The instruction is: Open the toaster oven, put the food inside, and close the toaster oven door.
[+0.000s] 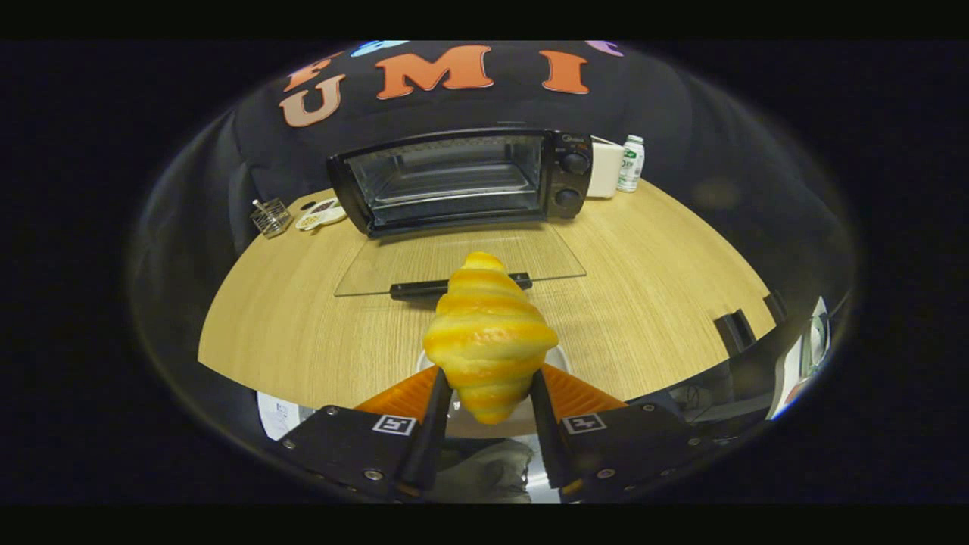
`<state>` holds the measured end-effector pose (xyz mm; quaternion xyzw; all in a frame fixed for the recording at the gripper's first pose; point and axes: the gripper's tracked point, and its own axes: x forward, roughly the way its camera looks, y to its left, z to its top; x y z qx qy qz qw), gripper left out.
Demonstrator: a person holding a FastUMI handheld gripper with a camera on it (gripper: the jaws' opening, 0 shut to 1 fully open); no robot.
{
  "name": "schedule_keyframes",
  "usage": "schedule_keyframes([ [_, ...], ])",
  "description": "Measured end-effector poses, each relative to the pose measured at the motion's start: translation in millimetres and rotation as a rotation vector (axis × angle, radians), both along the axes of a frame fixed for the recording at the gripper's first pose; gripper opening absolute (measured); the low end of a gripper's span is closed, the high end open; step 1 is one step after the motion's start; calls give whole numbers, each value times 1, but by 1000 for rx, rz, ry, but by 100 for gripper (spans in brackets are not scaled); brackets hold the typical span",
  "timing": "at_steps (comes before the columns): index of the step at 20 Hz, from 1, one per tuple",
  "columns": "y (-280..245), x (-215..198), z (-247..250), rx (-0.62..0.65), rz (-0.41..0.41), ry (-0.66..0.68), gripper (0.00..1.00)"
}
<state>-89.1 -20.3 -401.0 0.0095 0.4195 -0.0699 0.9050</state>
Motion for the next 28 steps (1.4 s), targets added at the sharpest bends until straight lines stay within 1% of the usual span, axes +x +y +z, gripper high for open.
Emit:
schedule_keyframes([
  [4,4,24,25,-10,26,-32,55],
  [10,11,77,46,-19,52,-65,55],
  [15,18,127,44,-28,68,-60,55],
  [20,18,166,33,-17,58,-39,55],
  [22,21,179,31,23,55,-39,55],
  [28,33,215,33,227,21,-71,55],
])
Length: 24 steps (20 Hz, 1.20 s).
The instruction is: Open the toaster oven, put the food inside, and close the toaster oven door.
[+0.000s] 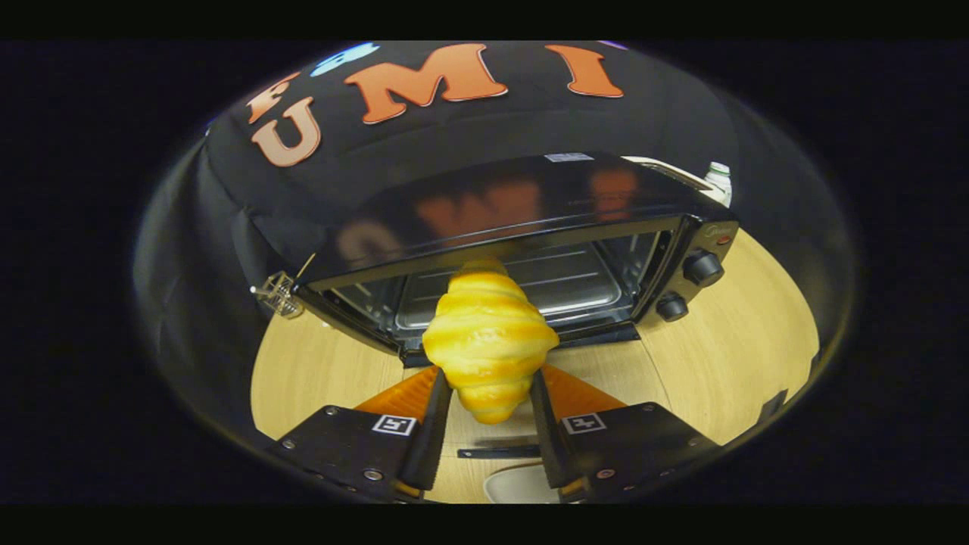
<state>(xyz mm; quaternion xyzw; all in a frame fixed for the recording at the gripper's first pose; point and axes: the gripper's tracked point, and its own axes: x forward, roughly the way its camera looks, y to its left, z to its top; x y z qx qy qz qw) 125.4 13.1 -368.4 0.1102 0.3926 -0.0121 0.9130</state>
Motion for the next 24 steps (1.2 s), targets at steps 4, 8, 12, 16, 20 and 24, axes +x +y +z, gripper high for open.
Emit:
schedule_keyframes([
  [4,4,18,-2,114,-29,-8,55],
  [8,1,30,-9,183,-65,-5,55],
  [12,1,48,-8,216,-93,-23,55],
  [16,2,68,-13,240,-102,-31,55],
  [20,3,87,-17,239,-90,-77,67],
  [24,5,78,-10,189,-56,-114,84],
])
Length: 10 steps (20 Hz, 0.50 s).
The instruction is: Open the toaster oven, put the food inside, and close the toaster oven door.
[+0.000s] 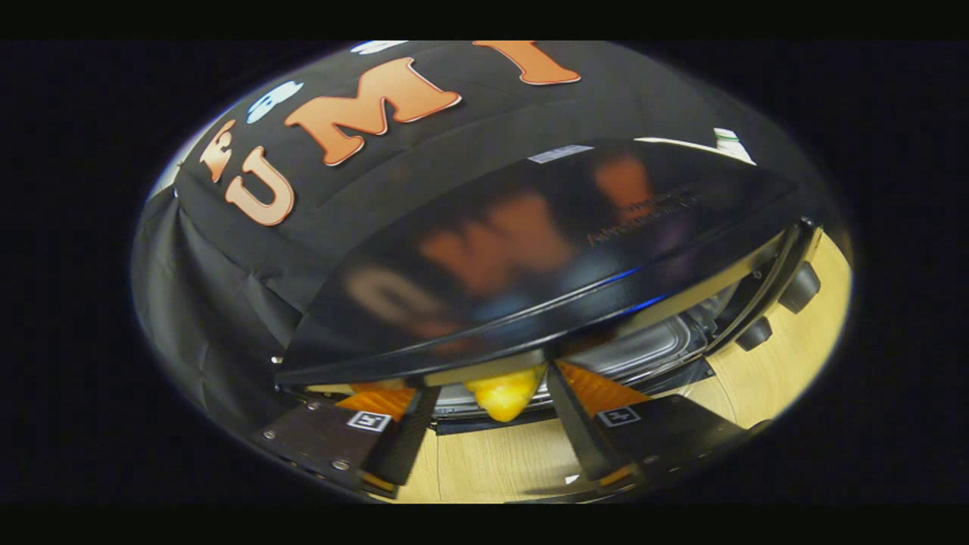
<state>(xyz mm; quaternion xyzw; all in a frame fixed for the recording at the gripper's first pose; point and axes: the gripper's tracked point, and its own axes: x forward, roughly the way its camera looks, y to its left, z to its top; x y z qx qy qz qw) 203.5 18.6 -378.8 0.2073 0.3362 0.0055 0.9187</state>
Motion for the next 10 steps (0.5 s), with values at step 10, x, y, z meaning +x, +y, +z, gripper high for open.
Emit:
schedule_keyframes([
  [10,-27,-84,29,-199,11,-51,98],
])
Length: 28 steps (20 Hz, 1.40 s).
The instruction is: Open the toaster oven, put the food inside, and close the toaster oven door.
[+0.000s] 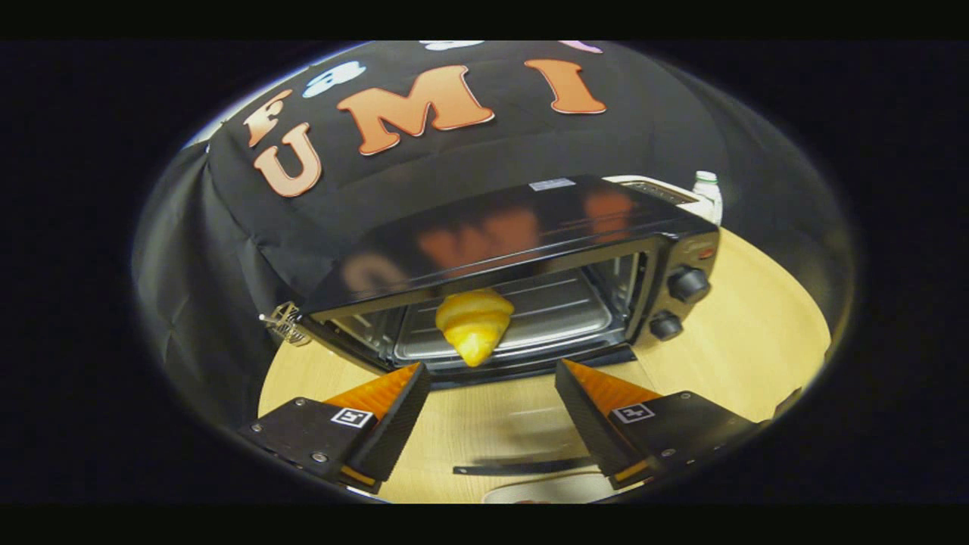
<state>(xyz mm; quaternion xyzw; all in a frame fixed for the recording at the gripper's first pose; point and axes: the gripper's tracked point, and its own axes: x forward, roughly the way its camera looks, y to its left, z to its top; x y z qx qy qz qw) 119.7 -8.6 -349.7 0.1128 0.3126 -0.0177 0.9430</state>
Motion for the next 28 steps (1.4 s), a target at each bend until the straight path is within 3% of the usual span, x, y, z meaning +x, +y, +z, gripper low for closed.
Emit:
schedule_keyframes([
  [8,-24,-74,2,-90,-17,0,99],
  [15,-17,-122,-44,-115,3,80,98],
  [21,-16,-133,-79,-207,38,132,99],
  [28,-15,-126,-103,-225,41,166,99],
])
